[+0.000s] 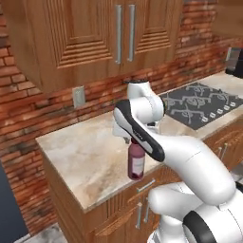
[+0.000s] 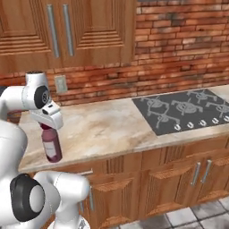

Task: Place the drinks on the dining counter in a tight cluster.

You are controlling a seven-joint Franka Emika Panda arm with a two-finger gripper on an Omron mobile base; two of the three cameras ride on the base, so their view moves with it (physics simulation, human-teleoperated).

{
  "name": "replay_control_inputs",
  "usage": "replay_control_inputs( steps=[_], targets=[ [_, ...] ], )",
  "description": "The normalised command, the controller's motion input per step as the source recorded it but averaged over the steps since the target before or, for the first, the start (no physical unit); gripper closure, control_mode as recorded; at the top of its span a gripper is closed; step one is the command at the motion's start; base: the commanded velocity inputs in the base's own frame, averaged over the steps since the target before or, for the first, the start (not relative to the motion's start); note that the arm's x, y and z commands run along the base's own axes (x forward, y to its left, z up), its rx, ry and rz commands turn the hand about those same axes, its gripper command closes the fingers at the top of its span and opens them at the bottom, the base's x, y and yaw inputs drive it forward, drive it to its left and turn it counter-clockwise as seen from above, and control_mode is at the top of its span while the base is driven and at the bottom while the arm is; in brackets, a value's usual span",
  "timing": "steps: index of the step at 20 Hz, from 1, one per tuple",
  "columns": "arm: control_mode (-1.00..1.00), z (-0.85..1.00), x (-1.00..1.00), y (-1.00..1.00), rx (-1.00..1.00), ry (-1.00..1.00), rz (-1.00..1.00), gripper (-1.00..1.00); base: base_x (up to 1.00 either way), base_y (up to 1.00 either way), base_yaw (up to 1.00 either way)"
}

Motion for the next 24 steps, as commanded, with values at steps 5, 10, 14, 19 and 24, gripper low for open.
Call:
replay_control_inputs(
  steps=[5,10,14,19,24],
  targets=[
    [1.00,0.00,0.00,0.00,0.00,0.00,0.00,1.00,0.00,0.11,-0.87],
    [1.00,0.00,0.00,0.00,0.00,0.00,0.00,1.00,0.00,0.08,-0.91],
    [1.00,0.00,0.00,0.00,0.00,0.00,0.00,1.00,0.00,0.05,-0.94],
    [1.00,0.00,0.00,0.00,0.00,0.00,0.00,1.00,0.00,0.04,-0.95],
    [1.00,0.00,0.00,0.00,0.00,0.00,0.00,1.00,0.01,0.07,-0.93]
  ],
)
